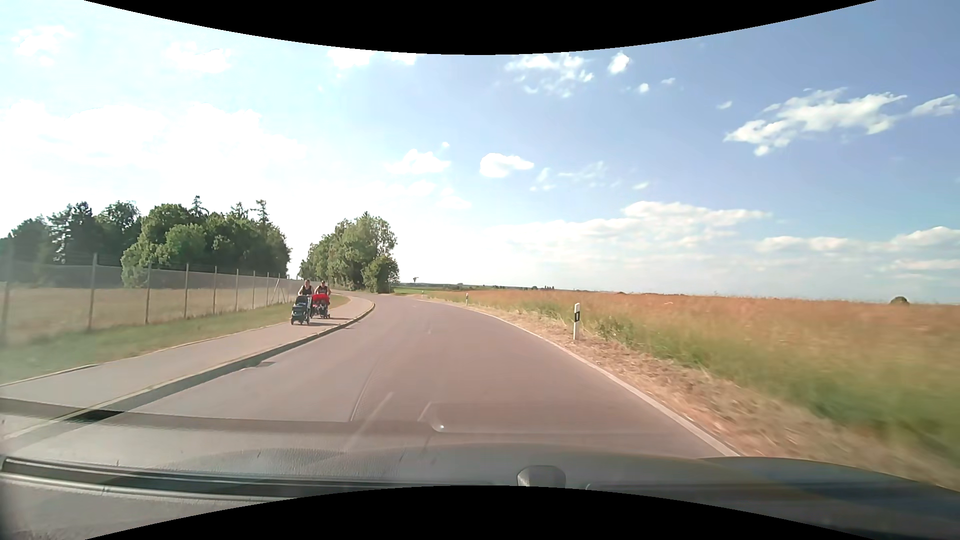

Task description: Follow the waypoints while adhering to traffic rules and regulations

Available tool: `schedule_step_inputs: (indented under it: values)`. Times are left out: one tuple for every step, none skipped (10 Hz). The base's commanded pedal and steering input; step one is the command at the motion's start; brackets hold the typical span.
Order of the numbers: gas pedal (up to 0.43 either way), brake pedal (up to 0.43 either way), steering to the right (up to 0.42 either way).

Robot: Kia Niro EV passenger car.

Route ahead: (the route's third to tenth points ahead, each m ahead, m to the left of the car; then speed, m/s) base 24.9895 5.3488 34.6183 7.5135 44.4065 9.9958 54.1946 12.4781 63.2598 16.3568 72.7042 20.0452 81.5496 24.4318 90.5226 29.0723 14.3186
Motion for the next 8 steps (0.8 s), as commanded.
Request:
schedule_step_inputs:
  values:
    - [0.098, 0.006, -0.04]
    - [0.098, 0.006, -0.041]
    - [0.098, 0.006, -0.041]
    - [0.098, 0.006, -0.041]
    - [0.098, 0.006, -0.041]
    - [0.098, 0.006, -0.041]
    - [0.098, 0.006, -0.041]
    - [0.098, 0.006, -0.041]
